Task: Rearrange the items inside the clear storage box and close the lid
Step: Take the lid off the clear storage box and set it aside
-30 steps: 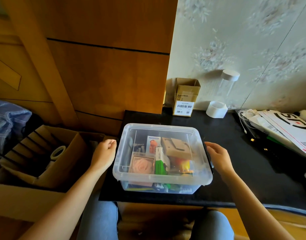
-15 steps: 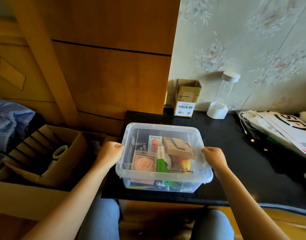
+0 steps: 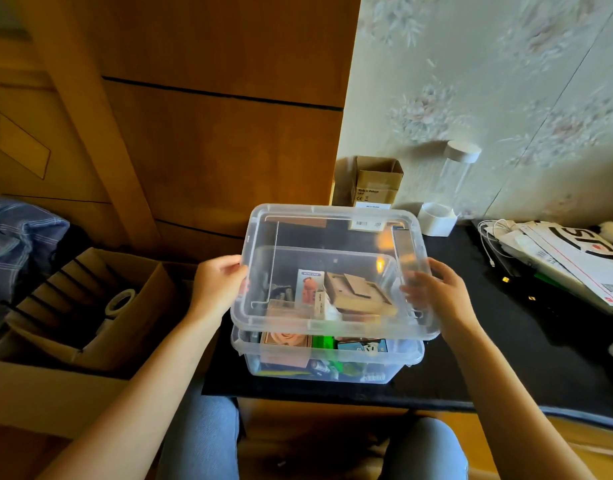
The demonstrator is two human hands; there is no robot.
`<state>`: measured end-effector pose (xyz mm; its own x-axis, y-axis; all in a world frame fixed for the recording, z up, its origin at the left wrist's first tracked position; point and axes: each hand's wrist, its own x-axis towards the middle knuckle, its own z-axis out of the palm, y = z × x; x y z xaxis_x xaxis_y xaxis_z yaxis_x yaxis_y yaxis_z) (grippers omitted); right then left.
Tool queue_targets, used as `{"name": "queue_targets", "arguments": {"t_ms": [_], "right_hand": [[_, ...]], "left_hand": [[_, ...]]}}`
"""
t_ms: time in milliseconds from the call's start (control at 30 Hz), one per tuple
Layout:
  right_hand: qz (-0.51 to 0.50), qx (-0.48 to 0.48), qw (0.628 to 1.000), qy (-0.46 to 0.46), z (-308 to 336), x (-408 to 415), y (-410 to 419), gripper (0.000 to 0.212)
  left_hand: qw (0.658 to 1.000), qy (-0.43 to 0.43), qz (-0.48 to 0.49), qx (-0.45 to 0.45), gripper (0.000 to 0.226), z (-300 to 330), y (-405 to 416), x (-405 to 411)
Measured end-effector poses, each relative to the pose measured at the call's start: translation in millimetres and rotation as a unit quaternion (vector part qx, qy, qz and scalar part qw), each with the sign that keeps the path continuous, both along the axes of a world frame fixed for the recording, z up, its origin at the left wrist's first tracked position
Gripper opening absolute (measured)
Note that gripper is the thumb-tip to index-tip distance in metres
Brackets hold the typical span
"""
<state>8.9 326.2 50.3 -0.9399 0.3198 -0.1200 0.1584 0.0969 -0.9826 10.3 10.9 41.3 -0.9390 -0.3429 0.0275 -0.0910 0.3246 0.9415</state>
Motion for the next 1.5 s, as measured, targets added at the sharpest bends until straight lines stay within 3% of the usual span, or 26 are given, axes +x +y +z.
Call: {"name": "queue_targets", "arguments": {"t_ms": [167,333,433,533,600,667,733,833,900,967,1033,1133,1233,1300,1367,1433,1500], "right_hand": [[0.058,-0.057,0.996,-0.023,25,-4,9,0.026],[0.146,0.059,0.988,0.001,38,-3,10,0.013],[0.13,0.005,0.985,0.11,40,-1,7,0.016],[0.091,-0.015,0.963,0.253,42,3,-3,0.023],[0.07,0.042,0.946,0.312,43,4,-14,0.021],[0.032,0.172,0.919,0.354,41,3,-25,0.026],[0.016,0.326,0.853,0.407,33,2,-37,0.031],[0.03,0.425,0.785,0.45,17,7,-49,0.022],[0.042,0.447,0.772,0.45,6,12,-54,0.014],[0.067,0.465,0.769,0.433,-1,15,-55,0.023],[0.126,0.468,0.781,0.395,-5,15,-49,0.022],[0.181,0.378,0.848,0.324,-14,20,-32,0.032],[0.041,0.237,0.926,0.289,-22,29,-21,0.04],[-0.073,0.13,0.968,0.203,-26,30,-16,0.041],[-0.111,0.018,0.989,0.1,-29,30,-7,0.041],[-0.067,-0.084,0.994,0.01,-28,34,2,0.038],[0.003,-0.121,0.991,-0.058,-28,42,12,0.035]], "left_hand": [[0.999,0.025,0.01,0.041,0.023,17,-1,-18],[0.998,0.043,0.028,0.043,0.035,20,1,-31],[0.996,0.055,-0.011,0.064,0.04,30,5,-34],[0.986,0.04,-0.044,0.155,0.044,37,12,-35],[0.973,0.027,-0.059,0.223,0.047,41,17,-32],[0.946,-0.002,-0.109,0.305,0.05,46,23,-26],[0.916,-0.049,-0.156,0.366,0.057,49,30,-20],[0.914,-0.082,-0.179,0.355,0.049,45,42,-11],[0.923,-0.084,-0.188,0.325,0.039,38,47,-7],[0.929,-0.077,-0.181,0.314,0.035,32,48,-4],[0.931,-0.067,-0.167,0.318,0.038,29,49,-1],[0.938,-0.054,-0.145,0.311,0.042,23,48,2],[0.941,-0.038,-0.148,0.303,0.047,19,51,6],[0.939,-0.034,-0.154,0.305,0.053,17,58,6],[0.935,-0.035,-0.159,0.314,0.054,14,71,6],[0.93,-0.038,-0.167,0.324,0.047,13,88,6],[0.927,-0.048,-0.176,0.327,0.041,11,109,6]]}}
